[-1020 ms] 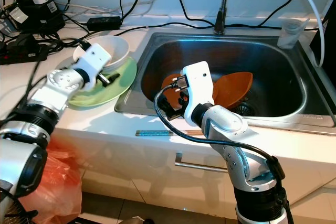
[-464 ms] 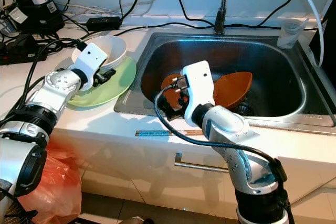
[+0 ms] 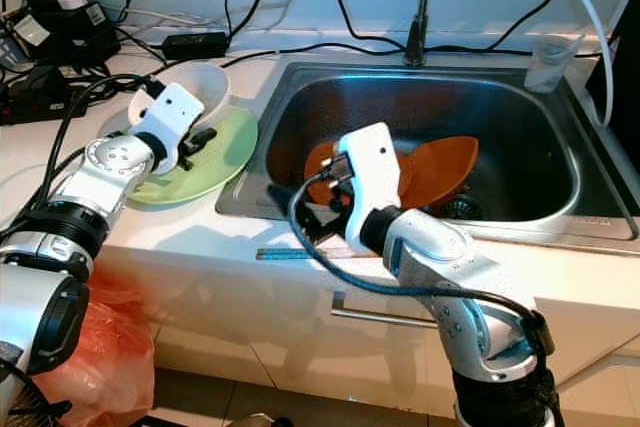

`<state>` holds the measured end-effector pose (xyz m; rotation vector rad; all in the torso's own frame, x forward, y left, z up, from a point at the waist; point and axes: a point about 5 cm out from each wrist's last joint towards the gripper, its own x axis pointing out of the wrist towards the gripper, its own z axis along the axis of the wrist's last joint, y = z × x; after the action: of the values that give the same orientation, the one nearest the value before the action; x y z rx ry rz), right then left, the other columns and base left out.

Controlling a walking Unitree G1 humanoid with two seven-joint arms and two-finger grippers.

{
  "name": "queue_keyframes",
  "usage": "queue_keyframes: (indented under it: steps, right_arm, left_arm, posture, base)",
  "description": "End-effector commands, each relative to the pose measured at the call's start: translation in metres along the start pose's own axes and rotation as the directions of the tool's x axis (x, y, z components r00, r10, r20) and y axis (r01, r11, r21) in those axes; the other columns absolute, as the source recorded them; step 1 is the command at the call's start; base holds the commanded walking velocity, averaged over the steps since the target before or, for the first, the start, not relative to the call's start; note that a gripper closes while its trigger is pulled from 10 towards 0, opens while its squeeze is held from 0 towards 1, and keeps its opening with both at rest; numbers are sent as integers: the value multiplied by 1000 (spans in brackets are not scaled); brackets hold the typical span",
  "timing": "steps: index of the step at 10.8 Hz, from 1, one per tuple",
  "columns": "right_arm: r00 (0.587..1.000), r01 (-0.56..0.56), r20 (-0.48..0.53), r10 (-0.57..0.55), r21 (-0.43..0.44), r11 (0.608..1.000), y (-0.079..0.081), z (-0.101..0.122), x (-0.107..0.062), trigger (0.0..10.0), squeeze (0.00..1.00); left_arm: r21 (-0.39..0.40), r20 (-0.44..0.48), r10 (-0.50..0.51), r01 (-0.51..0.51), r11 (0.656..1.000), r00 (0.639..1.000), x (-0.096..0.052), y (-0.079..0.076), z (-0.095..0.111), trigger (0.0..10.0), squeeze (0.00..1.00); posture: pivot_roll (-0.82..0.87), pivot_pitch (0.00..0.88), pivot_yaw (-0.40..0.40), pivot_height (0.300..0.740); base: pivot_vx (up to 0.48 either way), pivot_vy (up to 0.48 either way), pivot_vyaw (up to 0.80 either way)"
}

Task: Kitchen organization

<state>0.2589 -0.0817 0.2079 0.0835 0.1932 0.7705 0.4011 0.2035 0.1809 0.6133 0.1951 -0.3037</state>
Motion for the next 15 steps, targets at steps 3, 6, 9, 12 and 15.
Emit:
queue_keyframes:
  steps: [3, 6, 9, 12, 15]
  right_arm:
    - [999, -45, -4, 45, 1, 999, 6, 0, -1, 10000, 0]
    - [999, -39, -5, 39, -2, 999, 5, -1, -1, 10000, 0]
    - [1000, -17, 1, 17, -7, 1000, 2, 0, 0, 10000, 0]
    - [1000, -5, -1, 4, -13, 1000, 0, 0, -1, 10000, 0]
    - [1000, 0, 0, 0, -19, 1000, 0, -1, 0, 10000, 0]
  left_arm:
    - [1, 41, 27, -27, 1000, 999, 0, 5, 9, 0, 0]
    - [-16, 153, 52, -50, 999, 987, 3, 3, 28, 0, 0]
    - [-19, 258, 60, -57, 998, 964, 5, -2, 49, 0, 0]
    - [-5, 248, 46, -46, 999, 968, 6, -5, 49, 0, 0]
    - [-4, 232, 108, -110, 994, 967, 3, 10, 49, 10000, 1000]
  posture:
    - [-88, 0, 105, 740]
    - [-86, 0, 107, 740]
    - [-90, 0, 111, 740]
    - [-93, 0, 113, 740]
    - [-89, 0, 116, 740]
  base:
    - [0, 0, 0]
    - [0, 0, 0]
    - [0, 0, 0]
    - [0, 0, 0]
    - [0, 0, 0]
